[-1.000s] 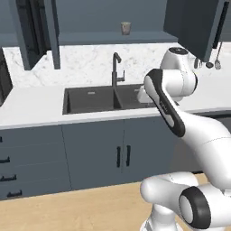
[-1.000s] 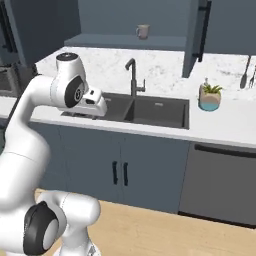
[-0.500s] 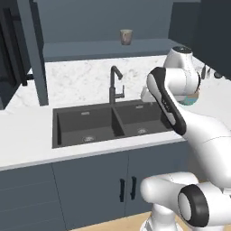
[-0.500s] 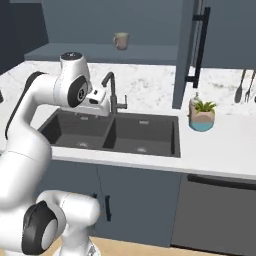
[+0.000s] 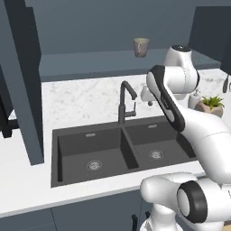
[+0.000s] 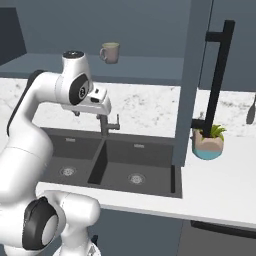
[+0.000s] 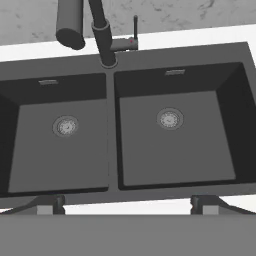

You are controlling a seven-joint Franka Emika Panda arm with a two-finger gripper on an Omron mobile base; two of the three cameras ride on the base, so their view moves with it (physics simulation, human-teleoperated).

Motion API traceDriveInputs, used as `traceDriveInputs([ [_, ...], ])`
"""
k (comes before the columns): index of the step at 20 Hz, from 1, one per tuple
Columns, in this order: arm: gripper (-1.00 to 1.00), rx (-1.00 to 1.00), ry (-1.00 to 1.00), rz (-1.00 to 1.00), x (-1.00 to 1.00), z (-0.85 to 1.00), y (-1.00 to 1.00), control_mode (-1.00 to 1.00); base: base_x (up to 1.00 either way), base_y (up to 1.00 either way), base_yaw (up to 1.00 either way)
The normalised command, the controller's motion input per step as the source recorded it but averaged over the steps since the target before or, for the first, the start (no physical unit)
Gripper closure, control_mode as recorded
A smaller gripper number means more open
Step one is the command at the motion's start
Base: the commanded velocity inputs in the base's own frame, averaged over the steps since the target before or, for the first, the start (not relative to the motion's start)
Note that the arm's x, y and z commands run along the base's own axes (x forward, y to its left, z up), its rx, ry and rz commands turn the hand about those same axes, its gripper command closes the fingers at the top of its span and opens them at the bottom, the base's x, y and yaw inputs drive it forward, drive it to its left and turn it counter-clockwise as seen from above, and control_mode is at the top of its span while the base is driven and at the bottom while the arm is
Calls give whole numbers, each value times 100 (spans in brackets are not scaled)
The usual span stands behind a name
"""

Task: Gather all objects into one cabinet and sort the glasses and bowls to opposite sides.

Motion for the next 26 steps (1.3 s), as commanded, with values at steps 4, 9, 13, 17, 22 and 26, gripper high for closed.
traceDriveInputs([
  [4,-100,0,0,0,0,0,0,100,94,-4,0],
  [9,-100,0,0,0,0,0,0,100,1,0,0],
  [13,-100,0,0,0,0,0,0,100,0,0,0],
  [17,-100,0,0,0,0,0,0,100,0,0,0],
  [22,-100,0,0,0,0,0,0,100,0,0,0],
  [26,-100,0,0,-3,6,28,1,-100,0,0,0],
])
